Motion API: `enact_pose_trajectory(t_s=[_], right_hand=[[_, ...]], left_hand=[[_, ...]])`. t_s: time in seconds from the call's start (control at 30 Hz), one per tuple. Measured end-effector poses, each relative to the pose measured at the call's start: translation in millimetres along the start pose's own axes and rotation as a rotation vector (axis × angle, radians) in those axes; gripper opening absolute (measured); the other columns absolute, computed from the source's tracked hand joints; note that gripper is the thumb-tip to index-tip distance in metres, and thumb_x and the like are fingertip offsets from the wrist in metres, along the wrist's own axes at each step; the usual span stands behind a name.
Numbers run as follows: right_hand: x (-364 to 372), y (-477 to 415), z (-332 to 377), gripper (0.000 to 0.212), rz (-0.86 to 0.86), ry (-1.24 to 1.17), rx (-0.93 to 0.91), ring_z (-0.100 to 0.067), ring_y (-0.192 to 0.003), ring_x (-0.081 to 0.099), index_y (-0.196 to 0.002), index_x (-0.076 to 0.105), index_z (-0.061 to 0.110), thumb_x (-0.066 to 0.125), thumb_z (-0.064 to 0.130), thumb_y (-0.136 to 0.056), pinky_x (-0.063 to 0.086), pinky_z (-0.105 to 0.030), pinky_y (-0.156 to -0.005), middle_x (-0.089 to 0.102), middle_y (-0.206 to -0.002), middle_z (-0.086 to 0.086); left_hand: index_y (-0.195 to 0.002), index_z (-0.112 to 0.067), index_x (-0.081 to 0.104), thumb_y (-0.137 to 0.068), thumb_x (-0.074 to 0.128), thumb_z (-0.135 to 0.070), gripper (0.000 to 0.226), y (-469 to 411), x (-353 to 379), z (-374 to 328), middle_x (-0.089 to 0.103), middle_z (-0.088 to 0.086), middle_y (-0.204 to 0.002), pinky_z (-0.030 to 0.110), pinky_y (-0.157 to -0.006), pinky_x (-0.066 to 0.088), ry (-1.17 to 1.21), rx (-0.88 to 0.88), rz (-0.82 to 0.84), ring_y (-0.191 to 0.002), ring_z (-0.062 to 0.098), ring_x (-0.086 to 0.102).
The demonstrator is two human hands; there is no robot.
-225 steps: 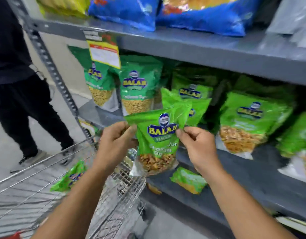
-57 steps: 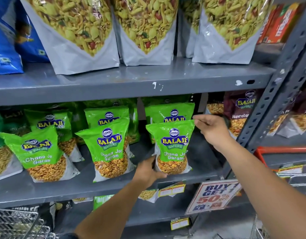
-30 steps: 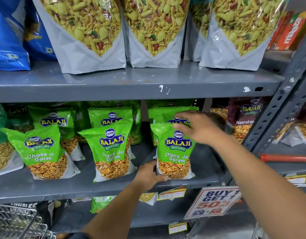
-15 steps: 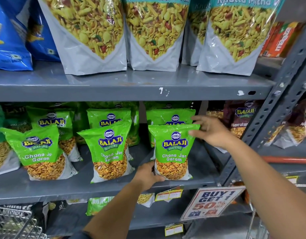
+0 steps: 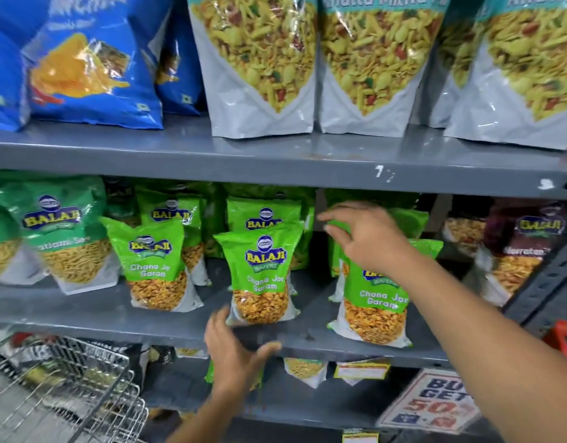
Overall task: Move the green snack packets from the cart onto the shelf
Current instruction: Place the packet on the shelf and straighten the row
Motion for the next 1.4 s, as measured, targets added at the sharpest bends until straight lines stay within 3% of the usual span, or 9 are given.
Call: enact_pose_trajectory(t_s=[0.07, 0.23, 0.47, 0.67, 0.93, 1.13, 1.27, 1.33, 1.4], right_hand=[[30.1, -19.3, 8.8, 0.033, 0.177, 0.023, 0.05, -0.027, -0.114, 0.056, -0.12, 0.059, 0.026, 0.055, 0.023, -0.088, 0.042, -0.029, -0.094, 0.062, -0.126, -0.005], [79.5, -44.2, 15.7, 0.037, 0.408, 0.104, 0.129, -0.033, -0.127, 0.044, -0.128, 0.051, 0.022, 0.048, 0.02, -0.092, 0.04, -0.042, -0.104, 0.052, -0.137, -0.012], [71.8, -49.1, -2.7, 0.007, 0.259, -0.046, 0.307, -0.02, -0.081, 0.067, -0.085, 0.069, 0.018, 0.067, 0.019, -0.079, 0.041, -0.02, -0.07, 0.074, -0.09, -0.006], [88.5, -67.5, 48.6, 0.044, 0.29, 0.075, 0.071, -0.025, -0.121, 0.051, -0.125, 0.054, 0.025, 0.055, 0.04, -0.083, 0.035, -0.037, -0.102, 0.058, -0.132, -0.004], [130.3, -89.4, 86.1, 0.023, 0.234, 0.086, 0.022, -0.025, -0.098, 0.062, -0.097, 0.064, 0.028, 0.052, 0.044, -0.086, 0.044, -0.035, -0.08, 0.068, -0.107, 0.001], [127.1, -92.2, 81.0, 0.031, 0.136, 0.163, 0.03, -0.02, -0.083, 0.064, -0.087, 0.062, 0.03, 0.057, 0.059, -0.078, 0.043, -0.032, -0.072, 0.07, -0.091, 0.006], [105.5, -94.0, 61.1, 0.057, 0.485, -0.016, 0.178, -0.016, -0.095, 0.059, -0.104, 0.056, 0.035, 0.06, 0.074, -0.062, 0.047, -0.031, -0.079, 0.063, -0.109, 0.009], [88.6, -85.8, 38.8, 0.065, 0.674, 0.071, 0.217, -0.019, -0.103, 0.057, -0.12, 0.051, 0.028, 0.072, 0.056, -0.065, 0.045, -0.031, -0.086, 0.058, -0.118, 0.003], [75.0, -75.8, 16.1, 0.046, 0.745, 0.134, 0.28, -0.02, -0.085, 0.06, -0.114, 0.053, 0.015, 0.073, 0.028, -0.075, 0.046, -0.029, -0.073, 0.064, -0.103, -0.006]], left_hand=[[-0.143, -0.016, 0.029, -0.042, 0.094, -0.041, 0.123, -30.2, -8.0, 1.0, 0.042, 0.006, -0.144, 0.047, -0.108, 0.037, 0.081, -0.058, 0.164, -0.135, 0.024, 0.038], [-0.117, -0.031, 0.051, -0.043, 0.091, -0.04, 0.084, -74.4, -8.8, 2.2, 0.067, -0.006, -0.112, 0.04, -0.087, 0.052, 0.021, -0.086, 0.447, -0.109, 0.02, 0.062], [-0.107, -0.055, 0.048, -0.045, 0.085, -0.052, 0.072, -89.1, -6.9, 12.4, 0.064, -0.019, -0.113, 0.025, -0.083, 0.05, 0.024, -0.016, 0.596, -0.109, 0.009, 0.058], [-0.117, -0.036, 0.054, -0.041, 0.088, -0.048, 0.083, -94.0, -0.8, 21.7, 0.067, -0.013, -0.116, 0.035, -0.094, 0.05, 0.023, -0.026, 0.595, -0.111, 0.01, 0.06], [-0.126, -0.036, 0.05, -0.04, 0.085, -0.053, 0.094, -95.9, -0.7, 21.5, 0.063, -0.011, -0.123, 0.03, -0.097, 0.047, -0.047, -0.002, 0.626, -0.116, 0.011, 0.056], [-0.126, -0.034, 0.049, -0.043, 0.086, -0.049, 0.092, -98.7, 1.9, 23.3, 0.062, -0.009, -0.125, 0.027, -0.094, 0.044, -0.049, -0.012, 0.64, -0.116, 0.013, 0.055], [-0.126, -0.034, 0.048, -0.045, 0.088, -0.044, 0.091, -97.7, 4.6, 27.1, 0.063, -0.01, -0.123, 0.027, -0.094, 0.043, -0.026, -0.031, 0.649, -0.114, 0.012, 0.055], [-0.126, -0.034, 0.048, -0.046, 0.088, -0.043, 0.09, -97.9, 5.5, 27.7, 0.063, -0.01, -0.12, 0.025, -0.091, 0.042, -0.025, -0.037, 0.654, -0.112, 0.011, 0.056], [-0.124, -0.035, 0.048, -0.045, 0.088, -0.044, 0.089, -98.5, 5.3, 27.2, 0.063, -0.013, -0.116, 0.023, -0.088, 0.042, -0.029, -0.04, 0.65, -0.108, 0.008, 0.056]])
Point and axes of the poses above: each hand's wrist, its own y-axis away from the middle knuckle, its own x-axis out of the palm, z = x × y, the point moved 5 cm from there along -y, towards the middle knuckle
